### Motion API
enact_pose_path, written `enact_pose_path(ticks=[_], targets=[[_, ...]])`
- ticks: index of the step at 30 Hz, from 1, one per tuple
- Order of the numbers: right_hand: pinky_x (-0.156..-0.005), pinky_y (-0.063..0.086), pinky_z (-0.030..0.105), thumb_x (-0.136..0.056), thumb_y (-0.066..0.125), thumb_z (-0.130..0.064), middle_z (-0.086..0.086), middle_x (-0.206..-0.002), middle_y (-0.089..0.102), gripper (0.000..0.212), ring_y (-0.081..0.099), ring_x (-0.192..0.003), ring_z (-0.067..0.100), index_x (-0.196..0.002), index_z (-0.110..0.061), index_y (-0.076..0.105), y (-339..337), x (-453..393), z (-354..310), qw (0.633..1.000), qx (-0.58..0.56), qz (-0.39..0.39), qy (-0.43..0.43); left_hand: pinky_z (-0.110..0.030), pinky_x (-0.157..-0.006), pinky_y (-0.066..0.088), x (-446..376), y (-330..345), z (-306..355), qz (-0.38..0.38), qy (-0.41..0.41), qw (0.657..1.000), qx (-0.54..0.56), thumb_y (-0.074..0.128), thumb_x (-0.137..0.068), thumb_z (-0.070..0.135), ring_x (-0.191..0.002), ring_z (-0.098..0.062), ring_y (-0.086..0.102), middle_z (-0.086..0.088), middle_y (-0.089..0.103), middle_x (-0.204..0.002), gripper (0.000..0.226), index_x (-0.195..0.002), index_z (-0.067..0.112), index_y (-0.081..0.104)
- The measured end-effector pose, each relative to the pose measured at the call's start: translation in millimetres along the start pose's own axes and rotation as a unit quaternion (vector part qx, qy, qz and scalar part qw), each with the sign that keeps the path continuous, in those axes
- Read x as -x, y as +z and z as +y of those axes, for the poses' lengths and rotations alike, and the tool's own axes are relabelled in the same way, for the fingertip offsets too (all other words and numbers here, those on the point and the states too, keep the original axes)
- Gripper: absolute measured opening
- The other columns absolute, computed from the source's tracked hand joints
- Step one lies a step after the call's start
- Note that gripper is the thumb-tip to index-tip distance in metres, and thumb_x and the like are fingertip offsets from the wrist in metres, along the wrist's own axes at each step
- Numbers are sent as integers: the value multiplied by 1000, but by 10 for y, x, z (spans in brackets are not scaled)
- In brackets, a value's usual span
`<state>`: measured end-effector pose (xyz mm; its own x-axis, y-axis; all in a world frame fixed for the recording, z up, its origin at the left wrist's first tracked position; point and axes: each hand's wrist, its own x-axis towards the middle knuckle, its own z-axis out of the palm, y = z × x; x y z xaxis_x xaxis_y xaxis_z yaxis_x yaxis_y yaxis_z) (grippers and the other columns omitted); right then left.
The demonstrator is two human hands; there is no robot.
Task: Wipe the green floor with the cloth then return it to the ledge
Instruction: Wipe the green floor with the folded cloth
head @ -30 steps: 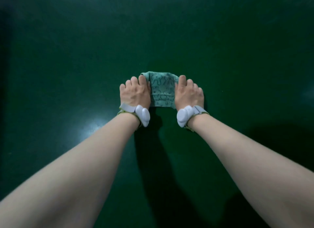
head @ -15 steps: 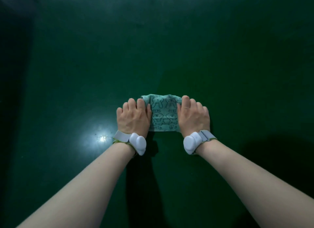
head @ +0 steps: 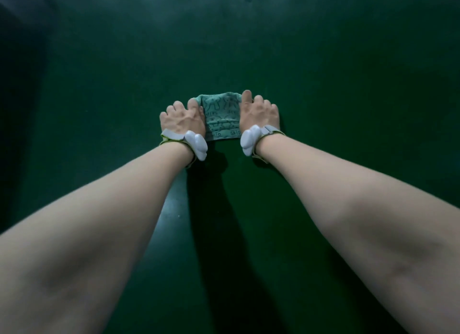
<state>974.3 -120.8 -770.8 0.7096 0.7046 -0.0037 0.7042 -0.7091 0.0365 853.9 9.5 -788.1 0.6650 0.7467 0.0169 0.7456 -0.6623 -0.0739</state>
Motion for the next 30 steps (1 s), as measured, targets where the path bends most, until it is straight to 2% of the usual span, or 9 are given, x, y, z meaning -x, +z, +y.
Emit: enact_pose_path(ticks=[6,8,11,14,19,23,30], targets=[[-69,30,38,-105,43,-21,7,-98,58,22,57,-82,27,-125,-12,43,107,662,-63,998,-25,63,-4,-40,-67,35,739,54,-155,68,-10,997,36,38,-108,38,-78,-34,57,-14,58,-89,31,-100,12,53],[-68,30,37,-105,47,-21,6,-95,57,20,55,-79,26,-123,-12,46,132,938,-99,997,-30,76,-7,-39,-65,31,1079,43,-209,83,-19,996,39,40,-108,38,-74,-33,54,-13,56,-85,30,-97,12,53],[-66,38,38,-101,55,-21,5,-90,56,22,53,-73,25,-120,-12,49,133,1390,-128,995,-44,88,-17,-40,-65,33,1604,-14,-251,66,-41,996,34,42,-108,37,-74,-32,51,-12,53,-85,30,-94,12,53],[-65,40,41,-103,55,-23,6,-86,55,19,50,-71,26,-117,-10,51,123,1930,-148,993,-68,94,-35,-43,-65,40,2179,-41,-344,45,-49,997,34,37,-110,36,-73,-30,49,-11,52,-84,32,-92,13,52],[-63,37,41,-107,48,-30,4,-82,51,20,46,-69,26,-111,-11,54,154,2588,-86,991,-67,105,-53,-42,-63,31,2915,2,-433,58,-41,997,39,44,-104,38,-70,-30,44,-10,47,-78,32,-83,15,50],[-63,39,43,-107,46,-31,5,-80,53,24,48,-69,27,-106,-10,58,154,2550,-151,991,-56,108,-63,-41,-64,30,2881,54,-534,72,-33,996,31,45,-104,39,-70,-28,42,-9,46,-78,32,-84,15,51],[-68,40,44,-109,40,-32,8,-85,60,26,55,-74,31,-104,-11,55,108,1610,-512,988,-65,111,-82,-45,-68,38,1900,49,-815,77,-38,996,19,43,-106,39,-79,-34,52,-15,55,-87,34,-91,12,56]])
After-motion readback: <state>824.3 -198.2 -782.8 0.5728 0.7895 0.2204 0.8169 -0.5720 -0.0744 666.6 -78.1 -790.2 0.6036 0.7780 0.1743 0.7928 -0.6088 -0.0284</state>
